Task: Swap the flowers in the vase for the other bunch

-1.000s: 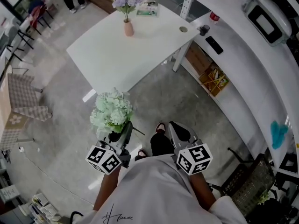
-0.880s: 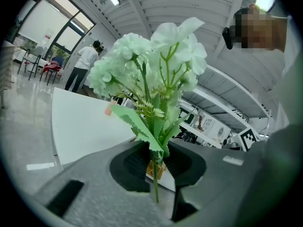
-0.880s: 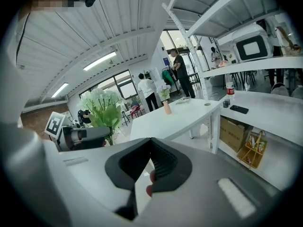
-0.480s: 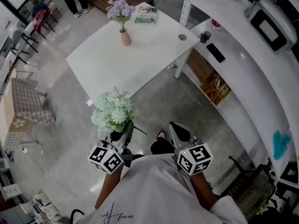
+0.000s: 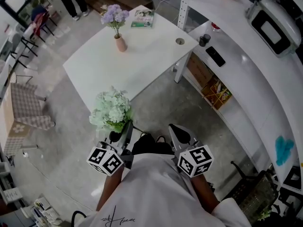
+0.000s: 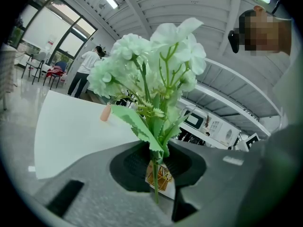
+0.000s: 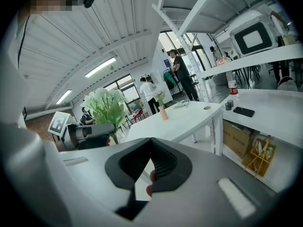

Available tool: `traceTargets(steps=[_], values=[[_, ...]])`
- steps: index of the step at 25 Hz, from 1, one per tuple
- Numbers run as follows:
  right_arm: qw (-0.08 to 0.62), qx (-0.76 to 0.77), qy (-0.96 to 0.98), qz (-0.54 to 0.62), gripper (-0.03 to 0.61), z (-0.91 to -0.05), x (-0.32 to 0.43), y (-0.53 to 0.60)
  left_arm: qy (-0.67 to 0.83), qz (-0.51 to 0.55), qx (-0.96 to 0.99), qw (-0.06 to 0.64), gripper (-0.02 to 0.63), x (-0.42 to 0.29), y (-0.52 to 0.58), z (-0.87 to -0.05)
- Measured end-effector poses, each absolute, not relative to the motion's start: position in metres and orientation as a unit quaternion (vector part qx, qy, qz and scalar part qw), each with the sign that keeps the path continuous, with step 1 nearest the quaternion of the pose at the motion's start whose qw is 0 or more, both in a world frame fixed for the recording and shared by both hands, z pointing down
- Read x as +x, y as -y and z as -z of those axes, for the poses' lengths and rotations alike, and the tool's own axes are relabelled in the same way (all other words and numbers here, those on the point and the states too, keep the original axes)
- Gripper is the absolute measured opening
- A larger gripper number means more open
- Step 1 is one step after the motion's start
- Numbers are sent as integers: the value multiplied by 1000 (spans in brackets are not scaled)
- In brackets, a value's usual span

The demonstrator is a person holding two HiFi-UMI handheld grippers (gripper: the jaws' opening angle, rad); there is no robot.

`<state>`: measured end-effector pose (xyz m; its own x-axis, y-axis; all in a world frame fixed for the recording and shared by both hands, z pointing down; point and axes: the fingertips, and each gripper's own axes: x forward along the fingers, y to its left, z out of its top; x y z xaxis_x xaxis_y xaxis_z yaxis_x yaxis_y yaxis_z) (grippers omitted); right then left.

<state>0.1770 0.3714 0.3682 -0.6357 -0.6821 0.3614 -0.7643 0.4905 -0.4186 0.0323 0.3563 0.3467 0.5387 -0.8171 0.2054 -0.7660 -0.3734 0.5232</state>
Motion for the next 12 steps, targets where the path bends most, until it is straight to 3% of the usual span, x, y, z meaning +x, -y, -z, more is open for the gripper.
traceTargets(steps=[12], values=[[76, 406, 867, -278, 6, -371, 196, -316, 485, 60, 823, 288, 75, 52, -293, -350]])
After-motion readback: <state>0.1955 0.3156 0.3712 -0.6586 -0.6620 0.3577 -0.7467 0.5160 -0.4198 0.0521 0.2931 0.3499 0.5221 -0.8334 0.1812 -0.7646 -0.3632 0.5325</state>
